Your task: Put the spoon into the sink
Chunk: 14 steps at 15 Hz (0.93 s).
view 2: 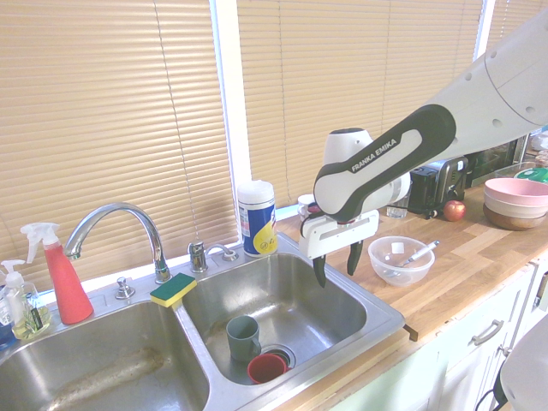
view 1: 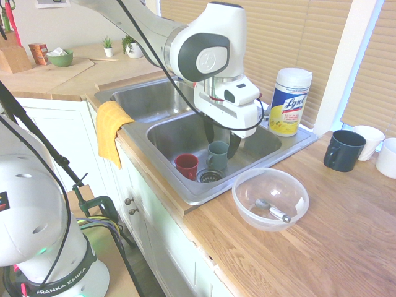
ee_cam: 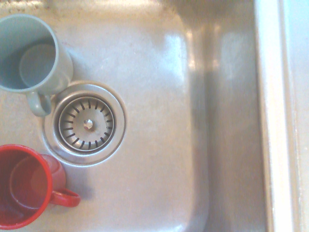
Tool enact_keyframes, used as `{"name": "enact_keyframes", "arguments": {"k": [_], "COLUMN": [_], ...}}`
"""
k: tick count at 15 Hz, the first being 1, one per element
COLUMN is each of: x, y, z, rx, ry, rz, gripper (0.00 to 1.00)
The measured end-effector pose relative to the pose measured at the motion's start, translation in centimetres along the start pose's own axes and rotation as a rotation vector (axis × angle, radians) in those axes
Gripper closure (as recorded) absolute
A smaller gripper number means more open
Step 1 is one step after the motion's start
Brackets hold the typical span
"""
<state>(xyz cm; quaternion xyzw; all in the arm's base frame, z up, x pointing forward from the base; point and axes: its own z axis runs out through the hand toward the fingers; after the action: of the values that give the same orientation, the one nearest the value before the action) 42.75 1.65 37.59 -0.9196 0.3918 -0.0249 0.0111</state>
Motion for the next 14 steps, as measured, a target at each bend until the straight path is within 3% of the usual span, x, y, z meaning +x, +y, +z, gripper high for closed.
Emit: {"name": "enact_keyframes", "arguments": {"k": [8,14], "x": [-0.2,0.1], "y": [0.0,4.3], "z": [-1.0,-4.7], "rx": [0.054,0.148], "ry": [0.080,0.134], "rz": [0.018,0.032], "gripper": [0.00,0.00]}}
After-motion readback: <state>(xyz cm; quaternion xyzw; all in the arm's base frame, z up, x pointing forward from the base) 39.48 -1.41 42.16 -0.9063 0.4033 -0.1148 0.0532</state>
